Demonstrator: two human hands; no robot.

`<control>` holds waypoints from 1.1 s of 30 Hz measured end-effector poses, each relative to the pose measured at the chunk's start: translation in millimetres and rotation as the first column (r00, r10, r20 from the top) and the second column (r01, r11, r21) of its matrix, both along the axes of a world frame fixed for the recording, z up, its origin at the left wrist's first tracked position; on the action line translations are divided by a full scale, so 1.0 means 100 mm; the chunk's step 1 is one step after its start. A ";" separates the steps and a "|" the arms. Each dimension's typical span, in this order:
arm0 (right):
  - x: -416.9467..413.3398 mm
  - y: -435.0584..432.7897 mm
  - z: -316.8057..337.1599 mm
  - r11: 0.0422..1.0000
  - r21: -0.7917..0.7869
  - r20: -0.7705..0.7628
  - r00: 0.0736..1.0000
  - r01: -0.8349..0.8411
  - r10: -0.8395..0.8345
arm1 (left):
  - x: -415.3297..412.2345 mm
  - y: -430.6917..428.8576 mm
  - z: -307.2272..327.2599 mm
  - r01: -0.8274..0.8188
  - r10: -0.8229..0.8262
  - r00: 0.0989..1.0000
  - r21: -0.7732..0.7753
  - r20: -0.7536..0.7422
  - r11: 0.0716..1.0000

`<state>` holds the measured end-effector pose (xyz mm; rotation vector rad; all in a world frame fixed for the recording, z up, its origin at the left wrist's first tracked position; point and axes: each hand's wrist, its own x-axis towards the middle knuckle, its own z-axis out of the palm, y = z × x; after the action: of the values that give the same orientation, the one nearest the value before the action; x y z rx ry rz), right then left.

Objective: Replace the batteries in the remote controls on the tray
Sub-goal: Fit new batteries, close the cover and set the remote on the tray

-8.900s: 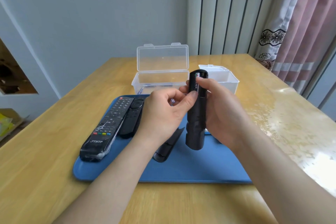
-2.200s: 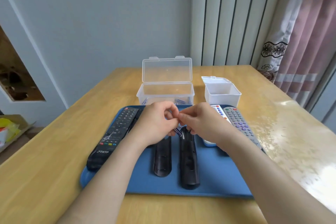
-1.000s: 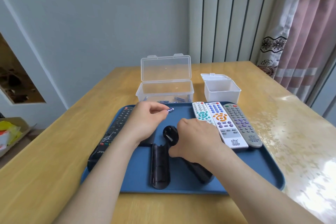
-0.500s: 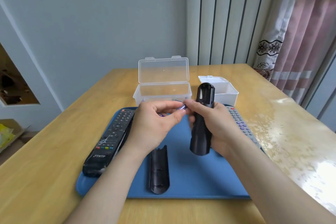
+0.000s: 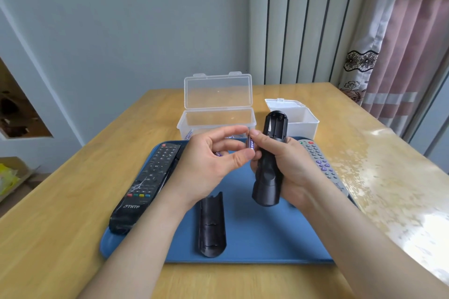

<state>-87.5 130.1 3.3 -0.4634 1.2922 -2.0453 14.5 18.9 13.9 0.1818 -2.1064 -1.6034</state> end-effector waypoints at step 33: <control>0.20 -0.11 -0.04 0.996 0.077 -0.054 0.998 0.041 -0.037 | -0.04 0.12 -0.05 -0.352 0.241 0.923 -0.405 -0.300 0.844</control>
<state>-67.1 119.4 -0.7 -0.4623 1.4170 -2.0182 10.5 31.4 8.7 0.1420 -2.0736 -0.8737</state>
